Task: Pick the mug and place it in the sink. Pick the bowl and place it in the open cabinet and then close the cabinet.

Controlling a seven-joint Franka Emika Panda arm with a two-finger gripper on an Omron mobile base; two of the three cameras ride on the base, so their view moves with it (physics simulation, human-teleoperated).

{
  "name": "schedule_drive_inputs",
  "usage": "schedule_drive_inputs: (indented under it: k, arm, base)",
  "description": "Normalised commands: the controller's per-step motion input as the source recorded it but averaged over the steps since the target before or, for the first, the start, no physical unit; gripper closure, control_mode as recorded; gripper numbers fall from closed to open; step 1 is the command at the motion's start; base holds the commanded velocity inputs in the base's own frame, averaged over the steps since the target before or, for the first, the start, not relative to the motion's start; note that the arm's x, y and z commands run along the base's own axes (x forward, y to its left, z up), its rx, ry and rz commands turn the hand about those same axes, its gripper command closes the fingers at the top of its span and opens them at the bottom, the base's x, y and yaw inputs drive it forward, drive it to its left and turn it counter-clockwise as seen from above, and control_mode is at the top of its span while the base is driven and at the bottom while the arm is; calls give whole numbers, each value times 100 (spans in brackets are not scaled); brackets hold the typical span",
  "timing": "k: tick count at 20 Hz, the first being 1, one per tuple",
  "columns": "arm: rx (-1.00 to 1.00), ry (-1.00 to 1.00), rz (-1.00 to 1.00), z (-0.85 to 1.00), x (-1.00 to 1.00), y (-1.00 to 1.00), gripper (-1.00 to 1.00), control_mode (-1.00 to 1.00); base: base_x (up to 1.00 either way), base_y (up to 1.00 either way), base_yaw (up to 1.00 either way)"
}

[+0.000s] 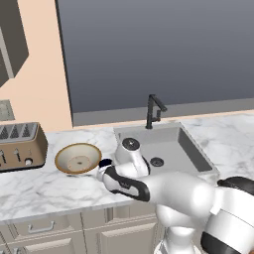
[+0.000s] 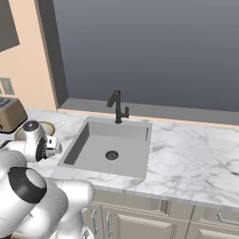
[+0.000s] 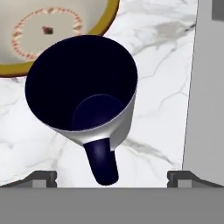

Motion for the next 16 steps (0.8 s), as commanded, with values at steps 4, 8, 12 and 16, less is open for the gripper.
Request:
schedule_drive_inputs:
  k: [4, 8, 12, 16]
  arm:
    - [5, -1, 0, -18, 34, 0, -100, -100]
    - [8, 0, 0, -28, 21, 13, 100, -100]
    - [9, 0, 0, -23, 1, 9, 100, -100]
    - [8, 0, 0, -19, 0, 12, 100, -100]
  base:
    - [0, 0, 0]
    - [0, 0, 0]
    - [0, 0, 0]
    - [0, 0, 0]
